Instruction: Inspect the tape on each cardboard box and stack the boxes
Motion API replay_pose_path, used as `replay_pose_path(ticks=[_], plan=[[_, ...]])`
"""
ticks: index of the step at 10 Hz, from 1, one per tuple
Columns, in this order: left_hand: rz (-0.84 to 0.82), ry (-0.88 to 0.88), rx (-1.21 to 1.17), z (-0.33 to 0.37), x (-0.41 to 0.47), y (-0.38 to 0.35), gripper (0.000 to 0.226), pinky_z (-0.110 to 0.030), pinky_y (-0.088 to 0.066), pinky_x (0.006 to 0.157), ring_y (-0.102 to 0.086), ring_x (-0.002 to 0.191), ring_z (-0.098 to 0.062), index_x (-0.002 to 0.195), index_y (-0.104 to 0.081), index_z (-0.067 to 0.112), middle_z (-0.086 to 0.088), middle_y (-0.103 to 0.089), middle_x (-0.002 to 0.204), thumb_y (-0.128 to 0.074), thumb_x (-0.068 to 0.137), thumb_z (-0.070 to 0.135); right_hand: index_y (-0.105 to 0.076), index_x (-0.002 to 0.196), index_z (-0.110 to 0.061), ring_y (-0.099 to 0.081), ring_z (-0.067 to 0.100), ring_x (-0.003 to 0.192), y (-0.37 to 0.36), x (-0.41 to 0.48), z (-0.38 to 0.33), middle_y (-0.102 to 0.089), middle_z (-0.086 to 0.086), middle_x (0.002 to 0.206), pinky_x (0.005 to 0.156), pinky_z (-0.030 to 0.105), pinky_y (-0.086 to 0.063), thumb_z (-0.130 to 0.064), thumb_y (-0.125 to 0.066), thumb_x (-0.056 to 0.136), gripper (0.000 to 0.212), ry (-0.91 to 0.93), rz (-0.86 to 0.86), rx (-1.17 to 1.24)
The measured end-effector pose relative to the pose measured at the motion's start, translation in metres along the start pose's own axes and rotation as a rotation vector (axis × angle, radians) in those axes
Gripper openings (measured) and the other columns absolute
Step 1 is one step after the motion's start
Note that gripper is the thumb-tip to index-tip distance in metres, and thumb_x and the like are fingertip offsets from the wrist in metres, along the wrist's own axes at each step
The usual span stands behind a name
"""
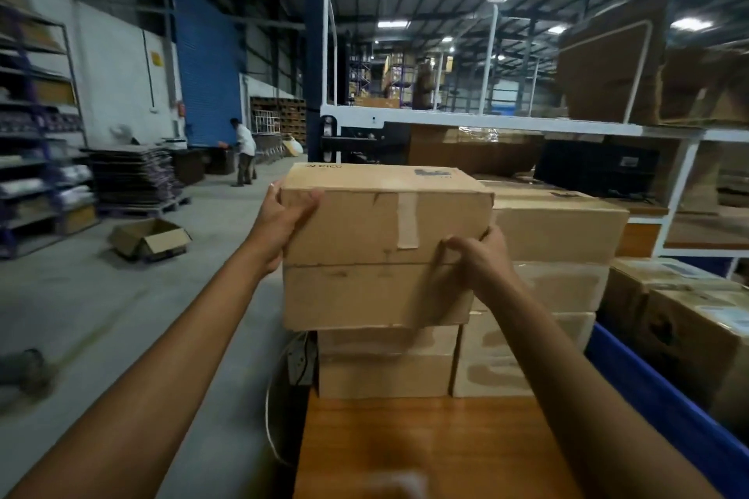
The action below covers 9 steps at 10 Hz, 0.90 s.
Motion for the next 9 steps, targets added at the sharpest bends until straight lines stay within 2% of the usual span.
replay_pose_path(ticks=[1,2,3,4,5,6,7,8,9], plan=[[-0.009,-0.023,0.039,-0.017,0.029,-0.003,0.11,-0.038,-0.059,0.087,-0.066,0.112,-0.02,0.144,-0.044,0.023,-0.004,-0.065,0.127,-0.093,0.049,0.052,-0.038,0.126,-0.031,-0.057,0.027,0.114,-0.014,0.036,0.013,-0.056,0.003,0.125,0.093,0.052,-0.055,-0.018,-0.083,0.072,0.071,0.039,0.129,-0.137],[-0.033,-0.049,0.032,-0.034,0.051,-0.01,0.103,-0.032,-0.059,0.084,-0.064,0.111,-0.018,0.144,-0.042,0.021,-0.004,-0.063,0.127,-0.095,0.058,0.04,-0.049,0.125,-0.019,-0.061,0.023,0.1,-0.015,0.056,0.025,-0.061,0.003,0.116,0.081,0.043,-0.057,-0.026,-0.075,0.085,0.048,0.169,0.227,-0.451],[-0.015,-0.057,0.018,-0.057,0.069,-0.014,0.086,-0.02,-0.058,0.072,-0.064,0.108,-0.016,0.144,-0.042,0.016,-0.004,-0.062,0.124,-0.086,0.071,0.026,-0.064,0.095,-0.01,-0.066,0.026,0.081,-0.011,0.069,0.031,-0.068,0.008,0.093,0.068,0.044,-0.06,-0.018,-0.073,0.085,0.016,0.25,0.236,-0.778],[0.005,-0.042,0.023,-0.081,0.08,-0.017,0.09,-0.027,-0.058,0.078,-0.063,0.108,-0.017,0.146,-0.039,0.015,-0.006,-0.06,0.128,-0.085,0.07,0.027,-0.062,0.085,-0.013,-0.06,0.017,0.065,-0.011,0.08,0.03,-0.065,0.003,0.079,0.052,0.029,-0.049,-0.025,-0.076,0.085,0.018,0.27,0.238,-0.97],[0.029,-0.074,0.128,-0.104,0.089,-0.021,0.084,-0.035,-0.057,0.089,-0.061,0.112,-0.019,0.146,-0.041,0.016,-0.006,-0.059,0.129,-0.084,0.075,0.03,-0.055,0.108,-0.01,-0.057,0.021,0.068,-0.013,0.089,0.039,-0.063,0.005,0.087,0.057,0.034,-0.049,-0.028,-0.075,0.087,0.034,0.304,0.301,-1.092],[0.05,-0.137,0.23,-0.117,0.092,-0.031,0.079,-0.038,-0.053,0.097,-0.058,0.119,-0.022,0.148,-0.039,0.014,-0.008,-0.057,0.136,-0.08,0.083,0.034,-0.038,0.132,-0.01,-0.062,0.026,0.069,-0.011,0.096,0.053,-0.063,0.008,0.089,0.061,0.043,-0.058,-0.026,-0.068,0.093,0.052,0.33,0.362,-1.147],[0.084,-0.206,0.273,-0.13,0.088,-0.042,0.075,-0.02,-0.044,0.098,-0.052,0.124,-0.016,0.151,-0.033,0.013,-0.006,-0.051,0.143,-0.072,0.09,0.033,-0.028,0.139,-0.014,-0.059,0.026,0.064,-0.007,0.103,0.064,-0.061,0.007,0.085,0.055,0.039,-0.054,-0.029,-0.067,0.093,0.062,0.343,0.408,-1.2],[0.104,-0.249,0.31,-0.126,0.084,-0.044,0.085,-0.025,-0.043,0.102,-0.05,0.128,-0.018,0.152,-0.03,0.012,-0.008,-0.048,0.146,-0.067,0.086,0.049,-0.02,0.145,-0.016,-0.051,0.019,0.057,-0.009,0.1,0.057,-0.051,0.002,0.078,0.049,0.034,-0.043,-0.033,-0.061,0.097,0.066,0.351,0.402,-1.166],[0.158,-0.355,0.355,-0.132,0.079,-0.041,0.099,-0.045,-0.039,0.113,-0.039,0.14,-0.025,0.156,-0.016,0.012,-0.013,-0.033,0.156,-0.061,0.083,0.06,-0.02,0.144,-0.019,-0.056,0.022,0.062,-0.005,0.097,0.057,-0.059,0.006,0.087,0.054,0.039,-0.052,-0.036,-0.062,0.097,0.065,0.385,0.358,-1.127]])
Point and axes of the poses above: each hand's wrist, its own x-axis towards the middle knuckle, its own y-axis out of the back of the hand, z = x × y, the point moved 1 cm from there along x, towards the middle knuckle
